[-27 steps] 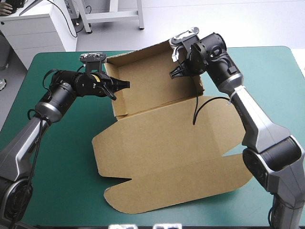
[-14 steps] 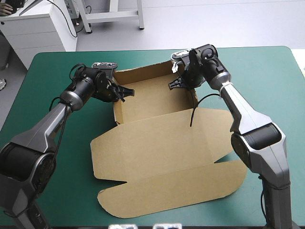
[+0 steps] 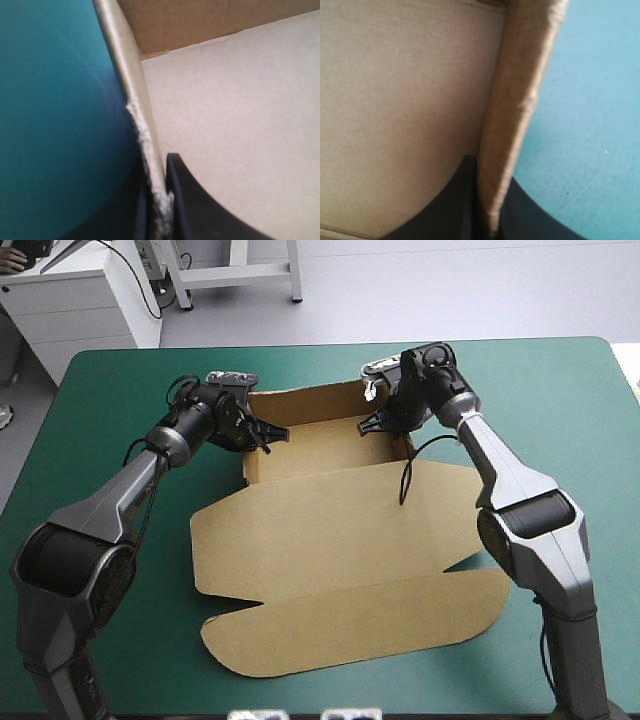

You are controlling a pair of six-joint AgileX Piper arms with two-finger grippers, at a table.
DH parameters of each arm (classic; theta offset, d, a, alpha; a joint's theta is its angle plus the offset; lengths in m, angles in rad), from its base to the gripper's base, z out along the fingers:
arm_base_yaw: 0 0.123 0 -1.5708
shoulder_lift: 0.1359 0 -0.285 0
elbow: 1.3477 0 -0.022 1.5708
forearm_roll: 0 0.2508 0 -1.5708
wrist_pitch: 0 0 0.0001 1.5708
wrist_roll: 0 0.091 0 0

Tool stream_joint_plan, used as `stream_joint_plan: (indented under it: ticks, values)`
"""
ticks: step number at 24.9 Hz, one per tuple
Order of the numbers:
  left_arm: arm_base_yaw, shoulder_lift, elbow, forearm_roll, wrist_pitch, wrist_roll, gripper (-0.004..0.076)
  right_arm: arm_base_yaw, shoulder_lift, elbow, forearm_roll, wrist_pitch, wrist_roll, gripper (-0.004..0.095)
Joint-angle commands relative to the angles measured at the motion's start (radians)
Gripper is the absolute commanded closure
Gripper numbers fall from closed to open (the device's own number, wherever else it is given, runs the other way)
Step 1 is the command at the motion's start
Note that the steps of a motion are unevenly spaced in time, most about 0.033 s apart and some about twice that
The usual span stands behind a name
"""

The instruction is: Fold the box

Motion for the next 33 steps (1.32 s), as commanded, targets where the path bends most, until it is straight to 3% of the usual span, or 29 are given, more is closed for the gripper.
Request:
stream_joint_plan:
  ticks: [1,6,9,17,22,24,26,28,29,31,33]
  values:
    - [-0.024,0.007,-0.03,-0.058,0.092,0.08,0.0623,0.006,-0.006,0.001,0.048,0.007,-0.099,0.0778]
    - [-0.024,0.005,-0.127,-0.071,0.166,0.104,0.0359,0.002,-0.035,-0.001,0.043,0.007,-0.117,0.0453]
    - [-0.024,0.005,-0.178,-0.101,0.191,0.104,0.0279,0.002,-0.058,-0.001,0.021,0.007,-0.111,0.0395]
    - [-0.024,0.005,-0.356,-0.106,0.339,0.095,0.0273,0.002,-0.166,-0.069,-0.089,0.007,-0.089,0.0395]
    - [-0.024,0.005,-0.449,-0.092,0.45,0.094,0.0274,0.002,-0.215,-0.079,-0.098,0.007,-0.063,0.0396]
    - [-0.024,-0.018,-0.507,-0.099,0.449,0.094,0.0276,0.002,-0.251,-0.079,-0.096,0.009,-0.061,0.0396]
    - [-0.024,-0.07,-0.558,-0.099,0.449,0.1,0.0295,0.002,-0.301,-0.079,-0.083,0.009,-0.057,0.0396]
    - [-0.024,-0.139,-0.607,-0.094,0.449,0.125,0.0387,0.004,-0.353,-0.079,-0.083,0.009,-0.048,0.0398]
    - [-0.024,-0.189,-0.635,-0.094,0.449,0.162,0.0514,0.004,-0.388,-0.079,-0.083,0.009,-0.042,0.0433]
    - [-0.024,-0.272,-0.645,-0.094,0.449,0.217,0.0696,0.004,-0.434,-0.077,-0.083,0.009,-0.042,0.0557]
    - [-0.024,-0.332,-0.645,-0.096,0.449,0.272,0.0731,0.004,-0.466,-0.077,-0.083,0.009,-0.042,0.0634]
